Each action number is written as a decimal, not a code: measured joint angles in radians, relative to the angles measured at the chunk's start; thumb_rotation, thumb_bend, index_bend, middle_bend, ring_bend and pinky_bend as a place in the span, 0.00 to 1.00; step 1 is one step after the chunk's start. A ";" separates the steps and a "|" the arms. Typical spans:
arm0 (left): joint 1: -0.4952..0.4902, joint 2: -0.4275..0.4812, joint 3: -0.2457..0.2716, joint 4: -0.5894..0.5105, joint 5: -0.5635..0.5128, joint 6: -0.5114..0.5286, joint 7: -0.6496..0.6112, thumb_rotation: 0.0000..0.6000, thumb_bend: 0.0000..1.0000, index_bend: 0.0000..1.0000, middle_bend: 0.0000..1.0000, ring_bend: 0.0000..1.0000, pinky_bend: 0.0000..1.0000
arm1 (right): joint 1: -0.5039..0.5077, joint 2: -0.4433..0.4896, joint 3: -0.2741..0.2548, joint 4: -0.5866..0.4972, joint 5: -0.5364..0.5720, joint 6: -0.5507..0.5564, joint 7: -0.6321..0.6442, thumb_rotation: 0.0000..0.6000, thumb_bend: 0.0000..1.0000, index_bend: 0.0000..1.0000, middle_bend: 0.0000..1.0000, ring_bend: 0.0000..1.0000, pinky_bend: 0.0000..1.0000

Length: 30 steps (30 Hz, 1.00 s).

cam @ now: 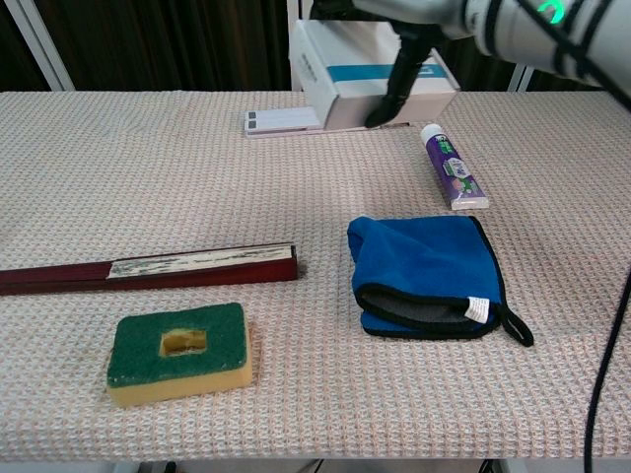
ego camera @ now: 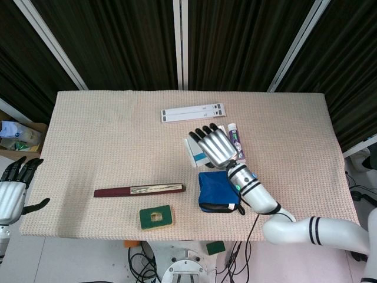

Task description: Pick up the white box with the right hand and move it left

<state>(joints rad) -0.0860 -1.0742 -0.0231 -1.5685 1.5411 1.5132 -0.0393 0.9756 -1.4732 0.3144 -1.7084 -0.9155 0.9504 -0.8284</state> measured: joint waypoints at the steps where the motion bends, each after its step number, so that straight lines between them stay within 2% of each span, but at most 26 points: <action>1: 0.000 0.000 0.000 0.003 -0.001 -0.001 -0.003 1.00 0.01 0.11 0.13 0.05 0.12 | 0.027 -0.029 0.006 0.033 0.039 -0.006 -0.018 1.00 0.21 0.76 0.69 0.56 0.60; 6: 0.002 0.001 0.003 0.014 -0.002 -0.004 -0.013 1.00 0.01 0.11 0.13 0.05 0.12 | 0.148 -0.171 0.027 0.247 0.174 -0.043 -0.073 1.00 0.21 0.76 0.68 0.56 0.60; 13: 0.005 -0.002 0.003 0.028 -0.010 -0.008 -0.026 1.00 0.01 0.11 0.14 0.05 0.12 | 0.246 -0.314 0.015 0.491 0.221 -0.104 -0.063 1.00 0.21 0.69 0.64 0.56 0.57; 14: 0.005 -0.003 0.004 0.030 -0.010 -0.010 -0.027 1.00 0.01 0.11 0.14 0.05 0.12 | 0.250 -0.328 0.010 0.513 0.214 -0.111 -0.051 1.00 0.20 0.66 0.61 0.54 0.56; 16: 0.005 -0.004 0.004 0.034 -0.011 -0.013 -0.029 1.00 0.01 0.11 0.14 0.05 0.12 | 0.258 -0.358 -0.001 0.560 0.196 -0.132 -0.014 1.00 0.18 0.55 0.51 0.45 0.48; 18: 0.005 -0.004 0.005 0.037 -0.011 -0.013 -0.033 1.00 0.01 0.11 0.15 0.05 0.12 | 0.265 -0.383 -0.013 0.599 0.196 -0.162 0.012 1.00 0.11 0.31 0.30 0.24 0.29; 20: 0.007 -0.004 0.004 0.040 -0.009 -0.009 -0.037 1.00 0.01 0.11 0.15 0.05 0.12 | 0.272 -0.394 -0.020 0.617 0.212 -0.185 0.013 1.00 0.04 0.09 0.13 0.07 0.11; 21: 0.008 -0.003 0.004 0.042 -0.008 -0.005 -0.039 1.00 0.01 0.11 0.15 0.05 0.12 | 0.277 -0.399 -0.023 0.624 0.227 -0.193 0.010 1.00 0.02 0.03 0.06 0.02 0.05; 24: 0.012 -0.002 0.004 0.049 -0.012 -0.004 -0.045 1.00 0.01 0.11 0.15 0.05 0.12 | 0.287 -0.403 -0.026 0.629 0.257 -0.204 0.009 1.00 0.00 0.00 0.00 0.00 0.00; 30: 0.013 -0.006 0.004 0.056 -0.016 -0.009 -0.051 1.00 0.01 0.11 0.15 0.05 0.12 | 0.288 -0.364 -0.033 0.570 0.287 -0.205 0.008 1.00 0.00 0.00 0.00 0.00 0.00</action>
<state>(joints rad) -0.0728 -1.0803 -0.0187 -1.5124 1.5253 1.5042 -0.0899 1.2633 -1.8370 0.2816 -1.1385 -0.6285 0.7459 -0.8205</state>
